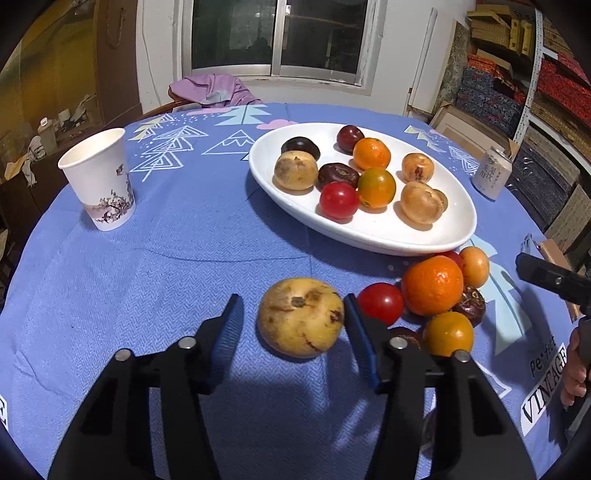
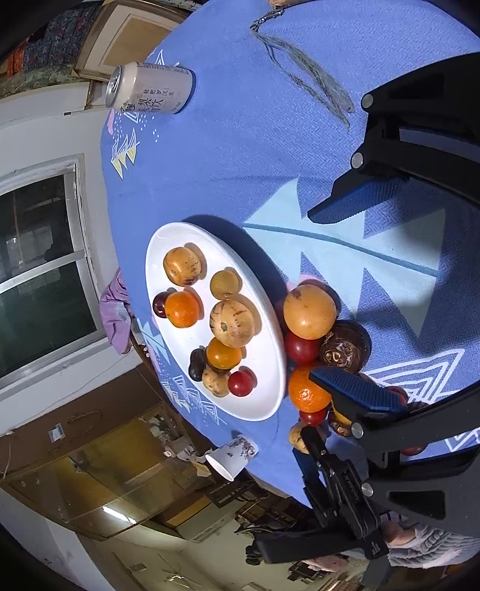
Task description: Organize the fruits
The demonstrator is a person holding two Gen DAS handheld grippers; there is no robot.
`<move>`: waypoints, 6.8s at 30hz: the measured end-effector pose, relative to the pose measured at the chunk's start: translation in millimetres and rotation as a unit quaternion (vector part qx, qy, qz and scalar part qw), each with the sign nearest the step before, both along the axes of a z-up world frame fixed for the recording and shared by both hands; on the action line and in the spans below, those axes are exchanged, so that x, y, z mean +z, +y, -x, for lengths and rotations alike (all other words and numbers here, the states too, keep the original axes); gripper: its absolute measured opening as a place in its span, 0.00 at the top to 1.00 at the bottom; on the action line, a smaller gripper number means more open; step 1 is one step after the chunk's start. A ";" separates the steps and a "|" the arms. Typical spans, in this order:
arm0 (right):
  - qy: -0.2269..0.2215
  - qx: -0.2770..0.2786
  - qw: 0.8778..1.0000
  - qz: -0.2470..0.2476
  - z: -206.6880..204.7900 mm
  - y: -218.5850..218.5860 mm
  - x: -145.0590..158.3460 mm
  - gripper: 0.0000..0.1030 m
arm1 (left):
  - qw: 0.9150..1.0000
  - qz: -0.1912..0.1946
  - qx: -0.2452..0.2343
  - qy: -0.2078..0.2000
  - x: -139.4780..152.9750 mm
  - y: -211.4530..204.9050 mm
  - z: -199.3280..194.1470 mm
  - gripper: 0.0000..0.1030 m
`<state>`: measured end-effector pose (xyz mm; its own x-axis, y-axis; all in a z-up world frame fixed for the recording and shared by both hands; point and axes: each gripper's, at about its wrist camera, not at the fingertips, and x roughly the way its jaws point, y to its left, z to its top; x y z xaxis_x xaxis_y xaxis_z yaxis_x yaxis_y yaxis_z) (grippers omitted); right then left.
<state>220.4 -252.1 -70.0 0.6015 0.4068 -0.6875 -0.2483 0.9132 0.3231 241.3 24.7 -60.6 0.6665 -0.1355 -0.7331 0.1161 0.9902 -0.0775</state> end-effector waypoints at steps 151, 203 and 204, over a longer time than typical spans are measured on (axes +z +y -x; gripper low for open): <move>-0.035 -0.092 0.993 -0.068 56.3 -19.5 21.6 0.07 | 0.994 -0.038 -0.085 -0.055 7.7 -72.6 111.7 0.08; -0.052 0.124 0.983 0.129 68.3 102.6 -5.8 0.74 | 0.997 0.044 0.023 -0.052 29.8 0.5 95.1 0.61; -0.066 0.114 0.984 0.120 71.8 94.8 3.5 0.74 | 0.997 0.045 0.023 -0.051 29.3 0.0 94.3 0.61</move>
